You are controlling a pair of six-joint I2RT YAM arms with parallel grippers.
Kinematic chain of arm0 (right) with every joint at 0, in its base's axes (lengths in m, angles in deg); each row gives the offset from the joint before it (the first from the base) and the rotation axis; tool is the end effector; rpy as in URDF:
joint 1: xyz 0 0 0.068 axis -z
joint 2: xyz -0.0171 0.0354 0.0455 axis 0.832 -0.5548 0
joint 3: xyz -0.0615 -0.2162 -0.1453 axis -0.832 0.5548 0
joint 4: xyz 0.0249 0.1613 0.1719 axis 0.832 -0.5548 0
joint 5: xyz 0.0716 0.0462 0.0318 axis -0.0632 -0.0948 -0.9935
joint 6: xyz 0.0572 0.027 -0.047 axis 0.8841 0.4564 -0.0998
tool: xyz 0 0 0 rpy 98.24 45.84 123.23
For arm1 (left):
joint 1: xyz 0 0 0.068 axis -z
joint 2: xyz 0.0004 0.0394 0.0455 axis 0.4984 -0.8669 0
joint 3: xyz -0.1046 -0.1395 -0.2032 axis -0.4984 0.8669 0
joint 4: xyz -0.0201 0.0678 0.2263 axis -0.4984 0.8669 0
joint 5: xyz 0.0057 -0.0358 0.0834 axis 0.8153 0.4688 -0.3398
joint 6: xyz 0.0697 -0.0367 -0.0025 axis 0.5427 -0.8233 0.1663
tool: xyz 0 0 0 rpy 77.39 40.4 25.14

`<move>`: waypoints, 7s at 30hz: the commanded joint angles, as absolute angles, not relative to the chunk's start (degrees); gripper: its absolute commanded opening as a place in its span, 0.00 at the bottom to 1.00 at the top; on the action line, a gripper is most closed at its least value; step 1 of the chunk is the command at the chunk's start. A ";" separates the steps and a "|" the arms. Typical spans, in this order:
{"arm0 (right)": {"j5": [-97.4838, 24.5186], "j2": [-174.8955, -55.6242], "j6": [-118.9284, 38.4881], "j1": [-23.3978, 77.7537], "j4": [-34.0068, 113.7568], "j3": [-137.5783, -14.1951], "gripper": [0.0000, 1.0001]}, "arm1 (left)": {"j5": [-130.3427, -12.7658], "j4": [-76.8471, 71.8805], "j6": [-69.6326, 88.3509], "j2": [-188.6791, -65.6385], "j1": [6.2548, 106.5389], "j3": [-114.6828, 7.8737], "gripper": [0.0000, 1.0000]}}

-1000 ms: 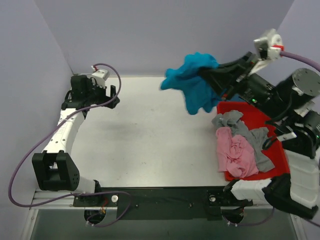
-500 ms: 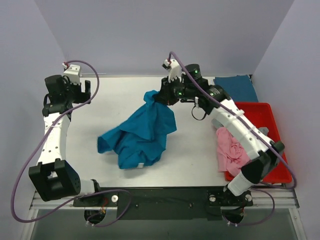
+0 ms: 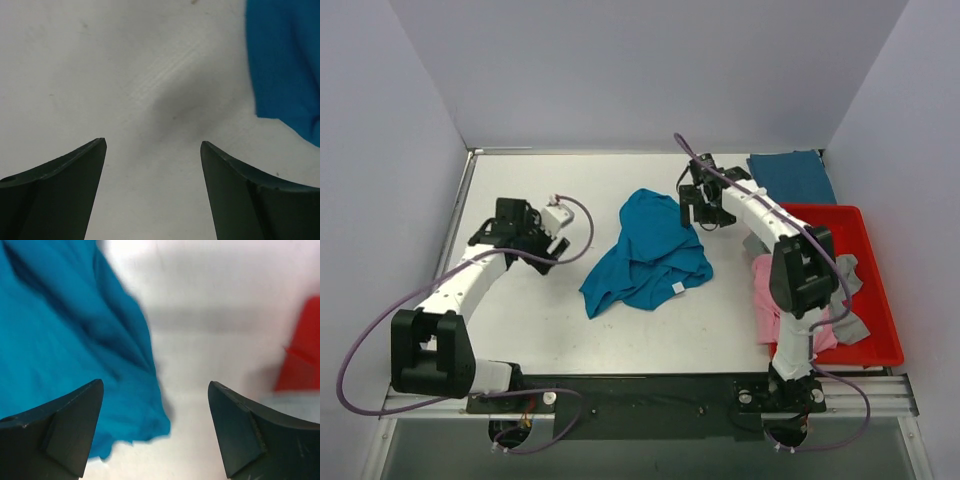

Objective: Fold and stack the t-shirts
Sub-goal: Move the tshirt to the center of the board, then flatten out the tshirt

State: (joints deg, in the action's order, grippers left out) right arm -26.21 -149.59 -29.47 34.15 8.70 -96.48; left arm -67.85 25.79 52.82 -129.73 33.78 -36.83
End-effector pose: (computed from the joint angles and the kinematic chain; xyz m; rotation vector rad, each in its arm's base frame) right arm 0.4147 0.1654 0.2220 -0.0790 2.4734 0.2445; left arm 0.2825 -0.0331 0.2337 0.8250 2.2475 -0.0243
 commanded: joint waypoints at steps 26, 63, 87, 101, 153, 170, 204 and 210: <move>-26.20 -136.59 -33.74 1.11 15.95 -64.00 0.00 | -60.05 33.28 51.17 -126.72 32.97 -38.71 0.86; -22.97 -113.91 -5.63 5.15 24.51 -39.62 0.01 | -70.33 16.58 58.65 -141.41 66.56 -45.22 0.88; -5.46 -87.96 -37.10 6.82 -4.27 -94.99 0.00 | -62.15 29.41 50.47 -135.16 76.30 -52.51 0.91; -24.43 -90.16 -39.39 30.89 -4.35 -92.54 0.00 | -58.87 8.51 48.02 -147.01 85.97 -45.22 0.94; -32.45 -106.70 -34.82 26.15 15.16 -53.95 0.00 | -69.18 43.49 74.11 -125.40 40.63 -37.31 0.84; -34.11 -108.44 -34.37 38.81 13.22 -62.65 0.00 | -67.68 44.62 74.63 -147.20 28.23 -55.50 0.84; -40.97 -120.23 -34.28 41.54 1.45 -92.96 0.00 | -77.79 40.83 94.89 -158.98 24.71 -51.97 0.00; -46.58 -119.25 -32.72 50.47 0.83 -108.78 0.00 | -72.45 51.80 76.50 -153.10 23.57 -79.29 0.00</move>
